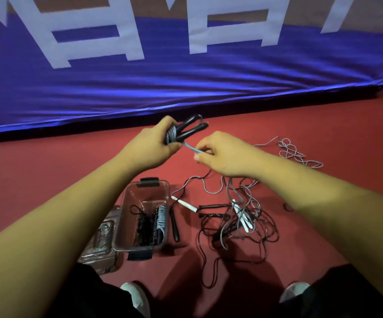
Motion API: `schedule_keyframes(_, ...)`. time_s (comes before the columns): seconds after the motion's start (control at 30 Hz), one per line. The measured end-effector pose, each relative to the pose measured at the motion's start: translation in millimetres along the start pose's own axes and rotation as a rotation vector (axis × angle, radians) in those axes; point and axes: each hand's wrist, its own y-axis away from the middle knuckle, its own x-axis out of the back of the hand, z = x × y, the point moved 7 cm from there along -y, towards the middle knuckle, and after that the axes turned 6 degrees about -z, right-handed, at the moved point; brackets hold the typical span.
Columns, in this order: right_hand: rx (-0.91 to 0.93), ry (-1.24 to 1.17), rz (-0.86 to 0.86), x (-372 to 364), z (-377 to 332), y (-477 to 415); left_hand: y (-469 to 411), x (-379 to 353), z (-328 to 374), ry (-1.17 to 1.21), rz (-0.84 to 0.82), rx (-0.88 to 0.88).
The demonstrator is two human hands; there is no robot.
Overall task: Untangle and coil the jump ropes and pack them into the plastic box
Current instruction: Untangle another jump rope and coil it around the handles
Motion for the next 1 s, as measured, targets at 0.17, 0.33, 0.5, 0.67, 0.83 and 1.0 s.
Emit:
schedule_keyframes(0.17, 0.016, 0.230, 0.006, 1.7, -7.0, 4.1, 3.0, -25.0, 7.9, -0.303, -0.222, 0.088)
schedule_keyframes(0.33, 0.037, 0.326, 0.151, 18.9, -3.8, 7.3, 17.8, -47.5, 39.6, -0.340, -0.423, -0.048)
schedule_keyframes(0.5, 0.069, -0.007, 0.129, 34.1, 11.7, 6.8, 24.2, -46.3, 53.1, -0.220, -0.389, -0.097)
schedule_keyframes(0.67, 0.042, -0.351, 0.027, 31.8, 34.3, 7.7, 31.5, -39.3, 66.6, 0.091, -0.438, -0.251)
schedule_keyframes(0.83, 0.011, -0.606, -0.022, 16.1, 48.4, 4.8, 31.7, -33.7, 70.8, 0.276, -0.432, -0.270)
schedule_keyframes(1.0, 0.004, -0.812, -0.073, -0.6, 55.8, 3.4, 26.3, -29.7, 62.3, 0.354, -0.328, -0.232)
